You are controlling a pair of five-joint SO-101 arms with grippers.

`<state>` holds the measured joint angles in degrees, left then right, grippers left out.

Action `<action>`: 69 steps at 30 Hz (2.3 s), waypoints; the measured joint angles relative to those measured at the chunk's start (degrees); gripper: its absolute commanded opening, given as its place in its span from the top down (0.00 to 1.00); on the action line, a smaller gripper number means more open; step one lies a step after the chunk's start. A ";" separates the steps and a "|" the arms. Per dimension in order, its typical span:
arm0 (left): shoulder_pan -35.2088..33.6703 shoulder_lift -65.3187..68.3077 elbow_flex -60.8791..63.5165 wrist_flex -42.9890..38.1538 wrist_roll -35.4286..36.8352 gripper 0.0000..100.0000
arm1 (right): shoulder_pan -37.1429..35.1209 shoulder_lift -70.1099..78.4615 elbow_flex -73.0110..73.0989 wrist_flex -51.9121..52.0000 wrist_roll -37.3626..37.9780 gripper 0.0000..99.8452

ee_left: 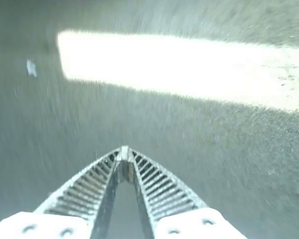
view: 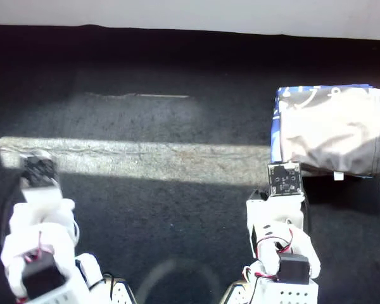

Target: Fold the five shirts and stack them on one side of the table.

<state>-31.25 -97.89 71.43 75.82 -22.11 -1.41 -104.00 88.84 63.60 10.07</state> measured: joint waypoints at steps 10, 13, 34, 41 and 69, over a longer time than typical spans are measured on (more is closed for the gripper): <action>-0.62 -5.27 7.12 0.09 -3.96 0.99 | -0.09 -0.35 6.77 4.66 -12.75 0.99; -0.62 -5.36 10.20 0.09 2.46 0.99 | -1.14 -0.35 6.95 4.22 -14.07 0.99; -0.44 -5.80 24.44 1.32 21.80 0.99 | -1.41 -0.35 6.95 8.09 -13.71 0.99; 14.59 -5.45 24.44 1.14 21.80 0.99 | -1.41 -0.35 6.95 8.09 -13.71 0.99; 17.05 -5.45 24.53 1.14 21.80 0.99 | -1.41 -0.35 6.95 8.09 -13.71 0.99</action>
<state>-14.20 -103.34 95.96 76.97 -0.31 -2.81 -104.35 95.78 71.69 -3.65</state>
